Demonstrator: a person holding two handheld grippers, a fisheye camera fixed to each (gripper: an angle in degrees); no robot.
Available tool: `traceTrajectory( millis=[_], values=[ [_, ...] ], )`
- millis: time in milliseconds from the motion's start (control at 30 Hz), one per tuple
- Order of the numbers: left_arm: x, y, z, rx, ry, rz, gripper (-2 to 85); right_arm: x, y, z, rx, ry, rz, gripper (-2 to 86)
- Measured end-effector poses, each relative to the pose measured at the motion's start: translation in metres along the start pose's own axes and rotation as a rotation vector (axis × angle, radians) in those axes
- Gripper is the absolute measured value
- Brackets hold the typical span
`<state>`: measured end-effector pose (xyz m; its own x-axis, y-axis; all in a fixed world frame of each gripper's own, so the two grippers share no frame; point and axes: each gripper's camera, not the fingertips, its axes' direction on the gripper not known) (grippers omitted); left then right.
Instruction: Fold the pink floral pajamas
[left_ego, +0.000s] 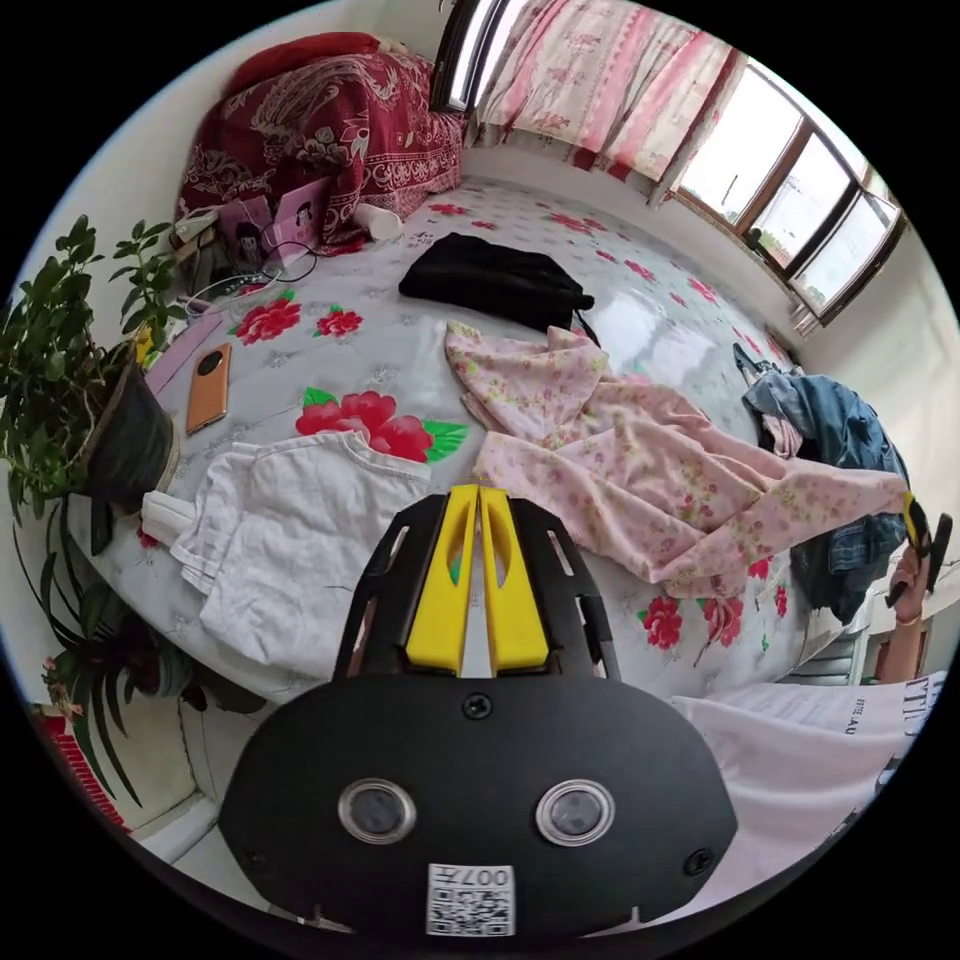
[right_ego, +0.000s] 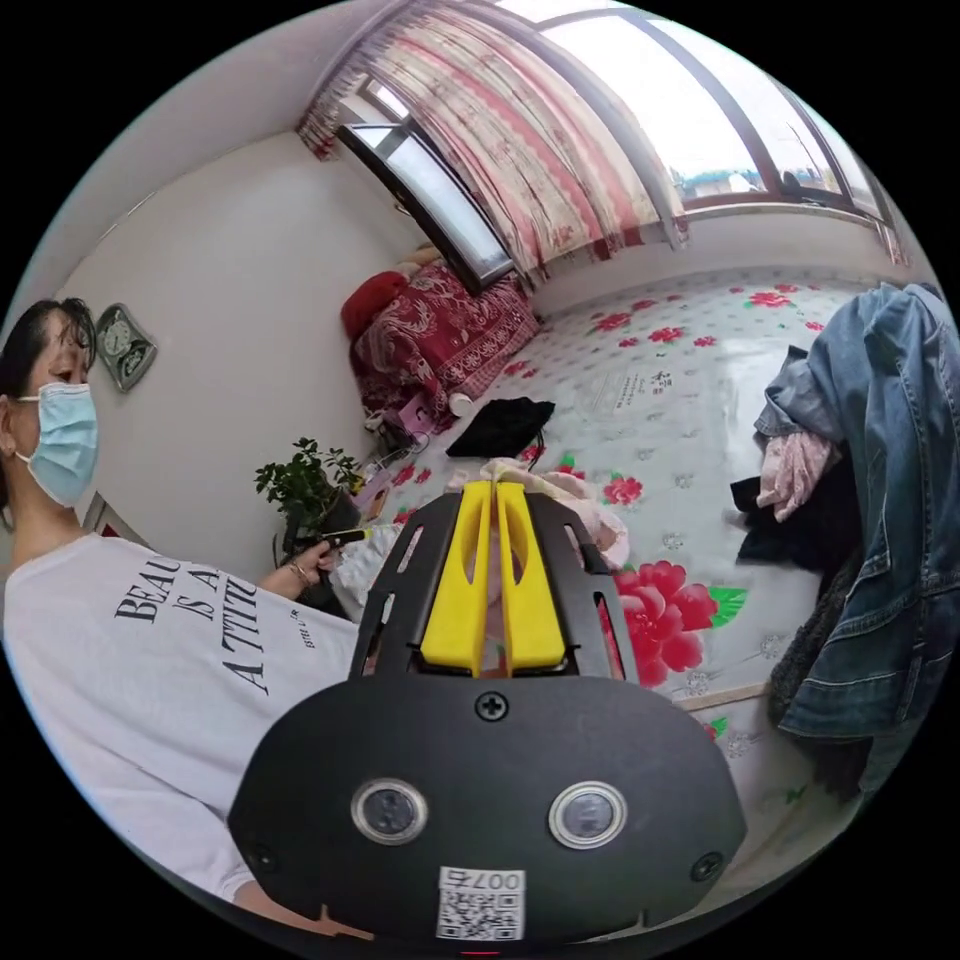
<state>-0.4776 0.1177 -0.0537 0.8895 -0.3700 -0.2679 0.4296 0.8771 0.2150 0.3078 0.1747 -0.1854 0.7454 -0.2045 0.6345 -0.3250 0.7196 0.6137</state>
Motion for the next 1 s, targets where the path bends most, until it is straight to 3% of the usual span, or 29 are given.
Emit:
traceTrajectory(
  millis=[133,267,400,467,567,633,800,933,1000],
  values=[
    [0.022,-0.003,0.056,-0.098,0.031,0.034,8.0,-0.023,0.009,-0.011,-0.008,-0.036,-0.028,-0.3],
    [0.032,-0.036,0.104,-0.184,0.005,-0.009,9.5,-0.039,0.016,-0.003,-0.077,0.033,-0.066,-0.3],
    [0.040,-0.078,0.147,-0.281,-0.088,0.005,2.4,-0.025,0.015,0.020,-0.139,0.042,0.037,-0.3],
    [0.042,-0.098,0.143,-0.282,-0.043,0.052,0.3,-0.016,0.011,0.028,-0.161,0.062,0.080,-0.3],
    [0.030,-0.137,0.101,-0.228,0.092,0.105,-0.7,0.001,-0.002,0.022,-0.126,0.107,0.163,-0.3],
    [0.003,-0.162,0.044,-0.136,0.290,0.087,-0.9,0.006,-0.012,0.003,-0.056,0.161,0.200,-0.3],
    [-0.062,-0.160,-0.067,0.066,0.492,0.063,-1.0,0.011,-0.004,-0.082,0.280,0.150,0.258,-0.3],
    [-0.087,-0.122,-0.106,-0.003,0.486,0.121,-1.0,0.017,0.020,-0.089,0.223,0.155,0.304,-0.3],
    [-0.084,-0.105,-0.111,-0.071,0.406,0.171,-1.0,0.013,0.030,-0.074,0.028,0.092,0.261,-0.3]
  ],
)
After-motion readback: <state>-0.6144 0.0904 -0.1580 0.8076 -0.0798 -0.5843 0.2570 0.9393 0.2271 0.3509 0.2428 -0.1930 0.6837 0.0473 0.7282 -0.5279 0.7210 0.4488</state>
